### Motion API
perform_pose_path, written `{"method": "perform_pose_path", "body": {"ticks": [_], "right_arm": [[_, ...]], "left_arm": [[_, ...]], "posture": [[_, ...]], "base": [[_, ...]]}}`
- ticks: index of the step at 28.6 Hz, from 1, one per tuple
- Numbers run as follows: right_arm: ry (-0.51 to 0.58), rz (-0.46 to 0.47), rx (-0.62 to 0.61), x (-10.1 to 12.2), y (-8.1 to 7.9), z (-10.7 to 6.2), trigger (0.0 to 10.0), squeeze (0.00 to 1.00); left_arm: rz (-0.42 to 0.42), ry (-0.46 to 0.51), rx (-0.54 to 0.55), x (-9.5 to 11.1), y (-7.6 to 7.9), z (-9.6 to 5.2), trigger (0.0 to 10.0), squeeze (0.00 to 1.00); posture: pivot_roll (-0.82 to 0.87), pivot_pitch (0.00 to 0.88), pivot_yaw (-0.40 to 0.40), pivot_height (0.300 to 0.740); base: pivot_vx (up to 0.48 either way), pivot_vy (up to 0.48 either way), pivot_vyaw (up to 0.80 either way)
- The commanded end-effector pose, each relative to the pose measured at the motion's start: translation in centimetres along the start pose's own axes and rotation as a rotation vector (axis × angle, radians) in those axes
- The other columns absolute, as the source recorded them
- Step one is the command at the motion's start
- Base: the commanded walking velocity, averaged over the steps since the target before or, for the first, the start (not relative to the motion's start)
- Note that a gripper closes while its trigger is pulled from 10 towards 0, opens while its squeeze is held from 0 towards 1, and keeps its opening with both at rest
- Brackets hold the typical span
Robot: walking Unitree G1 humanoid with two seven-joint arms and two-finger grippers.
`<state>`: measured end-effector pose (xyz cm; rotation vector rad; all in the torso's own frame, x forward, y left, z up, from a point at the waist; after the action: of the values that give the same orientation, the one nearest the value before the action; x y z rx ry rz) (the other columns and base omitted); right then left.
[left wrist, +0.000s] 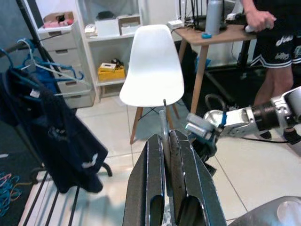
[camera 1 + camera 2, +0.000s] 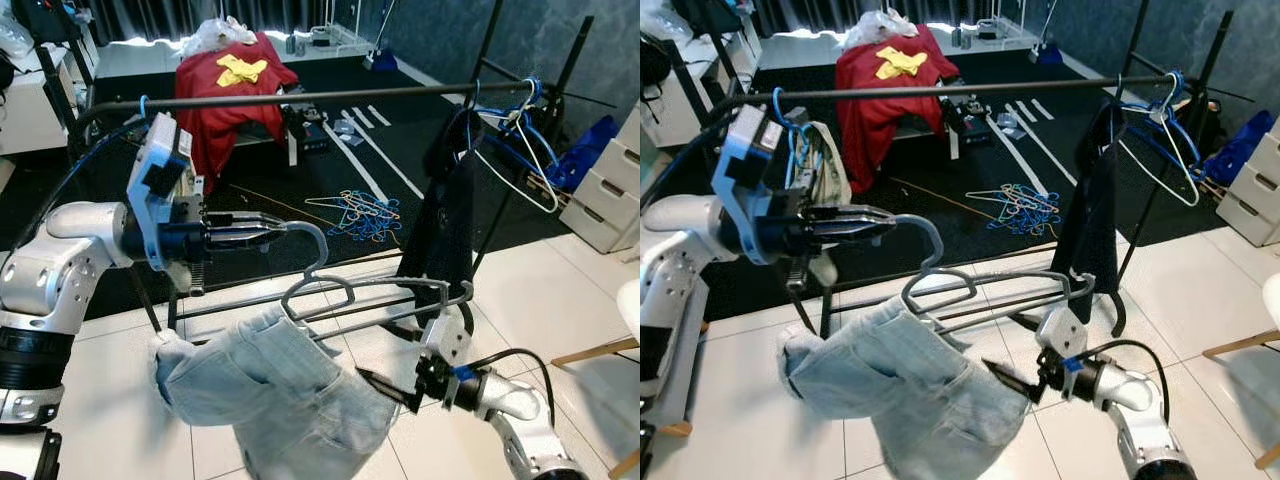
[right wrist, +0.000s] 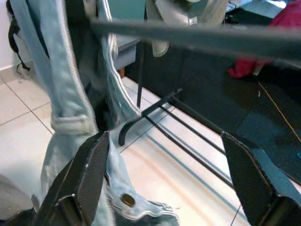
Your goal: Hang hanger
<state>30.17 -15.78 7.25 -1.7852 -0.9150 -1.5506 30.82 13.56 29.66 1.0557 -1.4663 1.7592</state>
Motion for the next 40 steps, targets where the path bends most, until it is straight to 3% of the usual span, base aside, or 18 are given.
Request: {"method": "perform_pose_path", "body": {"ticks": [1,2,12,19,28,29,30,32,33,40], "right_arm": [[-0.027,0.013,0.034,-0.7,-0.4,0.2,10.0,0.3],[-0.068,0.033,0.079,-1.6,-0.7,0.2,10.0,0.0],[-0.021,0.078,0.143,-1.4,-1.3,0.2,10.0,0.0],[-0.108,0.094,0.138,-2.9,-1.0,0.1,10.0,0.0],[-0.133,0.122,0.124,-3.5,-0.8,0.4,10.0,0.0],[-0.142,0.134,0.127,-3.6,-0.8,0.5,9.2,0.0],[-0.151,0.151,0.143,-3.8,-1.0,0.5,1.5,0.0],[-0.156,0.162,0.156,-3.9,-1.1,0.6,1.5,0.0],[-0.169,0.175,0.177,-4.1,-1.4,0.5,0.0,0.0],[-0.257,0.187,0.214,-5.9,-2.1,-1.2,0.0,0.0]], "left_arm": [[0.031,0.041,-0.005,1.6,-0.3,-0.3,0.0,0.0],[0.031,0.063,-0.011,2.1,-0.3,-0.2,0.0,0.0],[0.04,0.076,-0.018,2.7,-0.3,-0.1,0.0,0.0],[0.042,0.115,-0.023,3.4,-0.3,0.5,0.0,0.0],[0.047,0.125,-0.026,3.8,-0.4,0.7,0.0,0.0],[0.048,0.126,-0.027,3.9,-0.4,0.7,0.0,0.0],[0.049,0.127,-0.028,4.0,-0.4,0.8,0.0,0.0],[0.05,0.127,-0.029,4.0,-0.4,0.8,0.0,0.0],[0.051,0.126,-0.027,4.0,-0.4,0.8,0.0,0.0],[0.055,0.118,-0.019,4.0,-0.6,0.7,0.0,0.0]], "posture": [[-0.17,0.108,-0.016,0.74],[-0.17,0.109,-0.017,0.74],[-0.16,0.111,-0.026,0.74],[-0.16,0.111,-0.026,0.74],[-0.14,0.106,-0.027,0.74],[-0.14,0.106,-0.027,0.74],[-0.14,0.105,-0.027,0.74],[-0.14,0.105,-0.027,0.74],[-0.14,0.103,-0.03,0.74],[-0.15,0.107,-0.023,0.74]], "base": [[0.0,0.0,0.0],[0.0,0.0,0.0],[0.0,0.0,0.0],[0.0,0.0,0.0],[0.0,0.0,0.0],[0.0,0.0,0.0],[0.0,0.0,0.0],[0.0,0.0,0.0],[0.0,0.0,0.0],[0.0,0.0,0.0]]}}
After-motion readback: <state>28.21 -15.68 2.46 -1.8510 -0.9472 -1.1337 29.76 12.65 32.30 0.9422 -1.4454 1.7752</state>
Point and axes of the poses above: a point about 5 cm out from each wrist's last joint towards the gripper, its own z axis pointing out of the wrist towards the gripper, its own x axis along the axis of the wrist's last joint, y = z × x, the point moved 4 cm from there along z, pointing out of the wrist towards the gripper, and after that the axes turned 13 degrees about z, right-handed, at the moved point
